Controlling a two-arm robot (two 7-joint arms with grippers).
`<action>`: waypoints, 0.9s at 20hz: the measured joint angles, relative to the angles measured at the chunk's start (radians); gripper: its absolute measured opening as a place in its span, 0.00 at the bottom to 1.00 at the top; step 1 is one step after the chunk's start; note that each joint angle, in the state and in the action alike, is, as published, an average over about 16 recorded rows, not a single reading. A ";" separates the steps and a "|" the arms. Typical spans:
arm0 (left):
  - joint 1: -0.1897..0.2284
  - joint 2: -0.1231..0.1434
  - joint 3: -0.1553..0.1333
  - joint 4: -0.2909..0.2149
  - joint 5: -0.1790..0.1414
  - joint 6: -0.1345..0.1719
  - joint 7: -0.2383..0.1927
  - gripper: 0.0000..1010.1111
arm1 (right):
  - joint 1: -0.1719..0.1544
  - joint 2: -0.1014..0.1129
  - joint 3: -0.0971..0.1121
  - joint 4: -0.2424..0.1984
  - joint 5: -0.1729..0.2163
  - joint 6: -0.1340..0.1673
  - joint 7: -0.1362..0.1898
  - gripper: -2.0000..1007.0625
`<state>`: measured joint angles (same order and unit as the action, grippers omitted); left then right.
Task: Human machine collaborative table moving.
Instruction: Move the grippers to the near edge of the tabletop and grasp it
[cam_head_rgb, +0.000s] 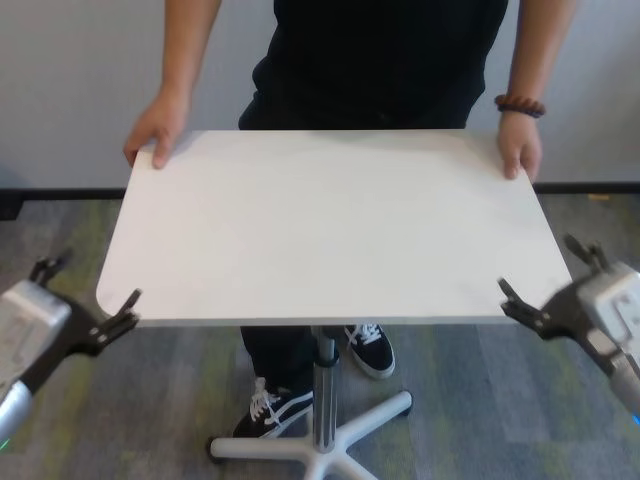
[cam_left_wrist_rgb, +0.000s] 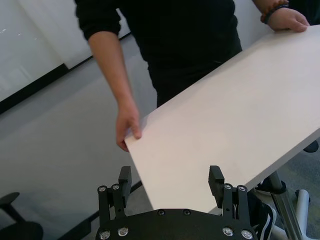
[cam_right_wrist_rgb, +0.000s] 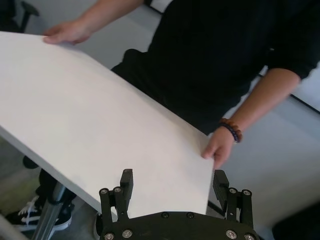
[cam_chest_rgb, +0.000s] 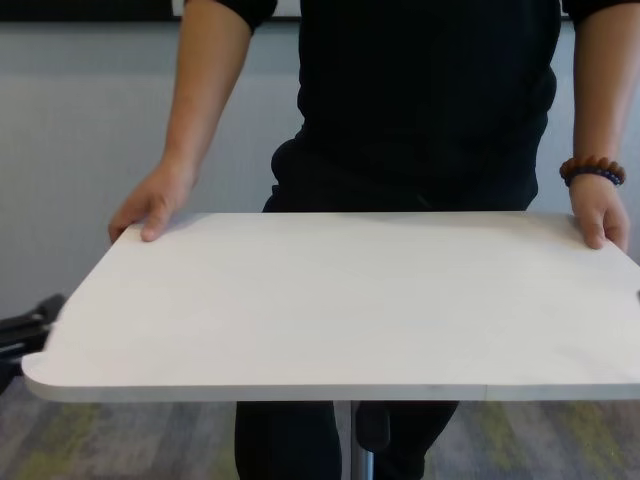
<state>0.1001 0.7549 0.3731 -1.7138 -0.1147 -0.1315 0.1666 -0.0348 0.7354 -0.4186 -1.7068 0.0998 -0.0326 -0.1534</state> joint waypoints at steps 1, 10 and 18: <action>0.022 0.012 -0.004 -0.016 0.018 -0.002 0.011 0.99 | -0.019 0.005 0.003 -0.015 -0.010 0.009 -0.012 1.00; 0.162 0.073 0.012 -0.098 0.261 0.028 0.113 0.99 | -0.154 0.024 -0.008 -0.109 -0.149 0.139 -0.120 1.00; 0.168 0.048 0.075 -0.095 0.446 0.083 0.128 0.99 | -0.181 0.016 -0.043 -0.125 -0.269 0.244 -0.149 1.00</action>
<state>0.2676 0.8025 0.4476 -1.8088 0.3308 -0.0485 0.2947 -0.2162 0.7516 -0.4616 -1.8317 -0.1691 0.2118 -0.3022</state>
